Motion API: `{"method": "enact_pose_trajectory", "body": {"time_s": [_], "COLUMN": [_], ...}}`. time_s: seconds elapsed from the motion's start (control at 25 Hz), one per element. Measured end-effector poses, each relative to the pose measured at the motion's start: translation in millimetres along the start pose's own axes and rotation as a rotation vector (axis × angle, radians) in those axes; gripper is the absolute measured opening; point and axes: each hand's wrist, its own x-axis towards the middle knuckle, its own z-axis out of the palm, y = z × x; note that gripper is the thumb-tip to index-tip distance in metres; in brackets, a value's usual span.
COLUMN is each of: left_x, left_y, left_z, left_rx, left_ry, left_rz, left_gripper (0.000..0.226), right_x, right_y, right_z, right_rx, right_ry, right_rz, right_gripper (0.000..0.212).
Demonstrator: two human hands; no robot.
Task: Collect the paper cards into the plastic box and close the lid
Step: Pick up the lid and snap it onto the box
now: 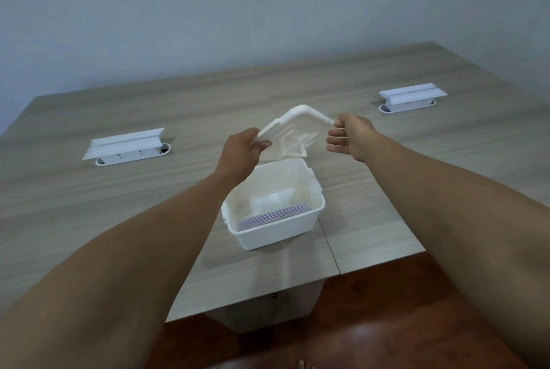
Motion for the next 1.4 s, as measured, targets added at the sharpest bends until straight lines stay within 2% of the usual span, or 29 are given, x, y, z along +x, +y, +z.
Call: {"method": "enact_pose_trajectory", "body": {"time_s": [0.08,0.16,0.24,0.32,0.4,0.48,0.64,0.84,0.96,1.08,1.16,1.28,1.4], "left_x": [3.0,2.0,-2.8,-13.6,-27.4,-39.3,-58.7,-78.1,-86.4,-83.2,-80.9,-82.3,-78.4], "left_y": [6.9,3.5,-8.0,-20.9,-32.9,-49.2,-72.7,-84.1,-77.9,-80.7,-86.1,-89.3,-90.6], "left_z": [0.9,-2.1,-2.7,-3.7,-4.0,-1.6,12.3,36.0,46.1,45.7,43.7,39.2,35.6], "left_rx": [-0.173,-0.365,-0.611,-0.795,-0.877,-0.820,-0.283,0.043,0.048,0.018,-0.009,-0.208,-0.365], "left_ry": [0.059,0.139,0.141,0.071,0.021,0.038,0.012,-0.001,0.061,0.100,0.104,0.131,0.167], "left_rz": [-0.123,-0.266,-0.429,-0.543,-0.646,-0.744,-0.808,-0.832,-0.810,-0.828,-0.825,-0.956,-1.049], "left_gripper": [0.031,0.017,0.012,0.013,0.028,0.038,0.048,0.051,0.042,0.042,0.033,0.010,0.012], "right_x": [7.7,13.9,16.0,15.6,18.3,20.6,24.8,25.6,25.7,27.4,26.2,24.4,23.9], "right_y": [5.2,12.7,20.9,24.9,32.9,43.5,62.7,78.6,86.6,97.1,104.6,109.8,108.0], "right_z": [-20.5,-28.3,-22.5,-9.6,1.9,8.2,8.9,4.4,-2.9,-4.7,-2.6,0.9,5.6], "right_rx": [-0.170,-0.302,-0.376,-0.389,-0.418,-0.448,-0.533,-0.701,-0.781,-0.794,-0.774,-0.739,-0.755], "right_ry": [0.049,0.049,0.003,-0.035,-0.029,-0.014,-0.076,-0.073,-0.077,-0.069,-0.068,-0.040,-0.016], "right_rz": [-0.012,-0.024,-0.060,-0.143,-0.236,-0.245,-0.148,-0.033,-0.007,-0.020,-0.010,-0.006,-0.035], "right_gripper": [0.038,0.057,0.068,0.059,0.042,0.039,0.030,0.020,0.015,0.021,0.026,0.032,0.029]}}
